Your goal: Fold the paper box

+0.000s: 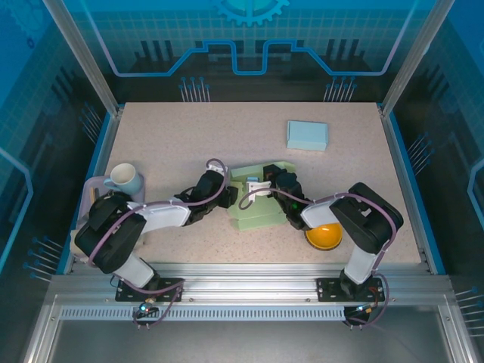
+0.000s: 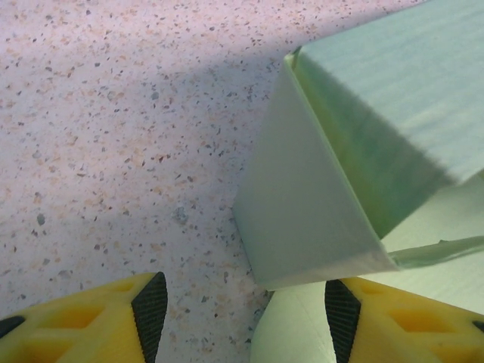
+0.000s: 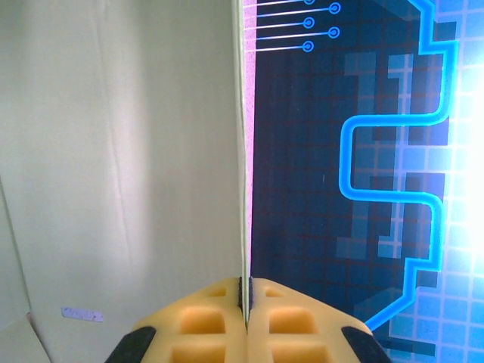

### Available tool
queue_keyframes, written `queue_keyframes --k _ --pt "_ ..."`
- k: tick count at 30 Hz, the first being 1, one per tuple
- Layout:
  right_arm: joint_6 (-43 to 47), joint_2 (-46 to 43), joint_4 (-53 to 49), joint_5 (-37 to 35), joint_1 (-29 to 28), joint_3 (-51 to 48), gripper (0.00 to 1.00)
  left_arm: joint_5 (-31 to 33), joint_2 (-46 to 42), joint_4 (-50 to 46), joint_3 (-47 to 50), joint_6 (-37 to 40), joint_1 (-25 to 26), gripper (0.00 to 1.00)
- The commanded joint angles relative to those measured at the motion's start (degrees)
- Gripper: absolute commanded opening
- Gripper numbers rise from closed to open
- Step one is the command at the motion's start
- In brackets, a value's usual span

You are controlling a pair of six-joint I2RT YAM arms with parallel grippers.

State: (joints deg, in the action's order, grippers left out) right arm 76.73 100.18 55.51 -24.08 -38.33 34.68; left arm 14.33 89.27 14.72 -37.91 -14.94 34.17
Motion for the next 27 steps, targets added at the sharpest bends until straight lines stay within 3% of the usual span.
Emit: queue_keyframes --k 1,10,17,27 --pt "-2.2 -0.7 -0.9 0.5 -1.1 -1.5 0.0 2.8 0.9 4.1 -1.8 2.5 -0.2 0.61" --pt "-2.7 -0.5 -3.6 1.6 -1.0 -0.6 0.0 6.3 5.1 5.5 -3.8 4.3 0.7 0.61" --pt "4.3 3.5 0.4 -0.1 -1.3 -1.4 0.0 10.2 7.3 6.6 -4.1 4.4 1.6 0.61" --pt "8.1 7.3 3.0 -1.2 -1.7 -1.3 0.0 10.2 8.5 7.3 -5.4 4.2 1.5 0.61"
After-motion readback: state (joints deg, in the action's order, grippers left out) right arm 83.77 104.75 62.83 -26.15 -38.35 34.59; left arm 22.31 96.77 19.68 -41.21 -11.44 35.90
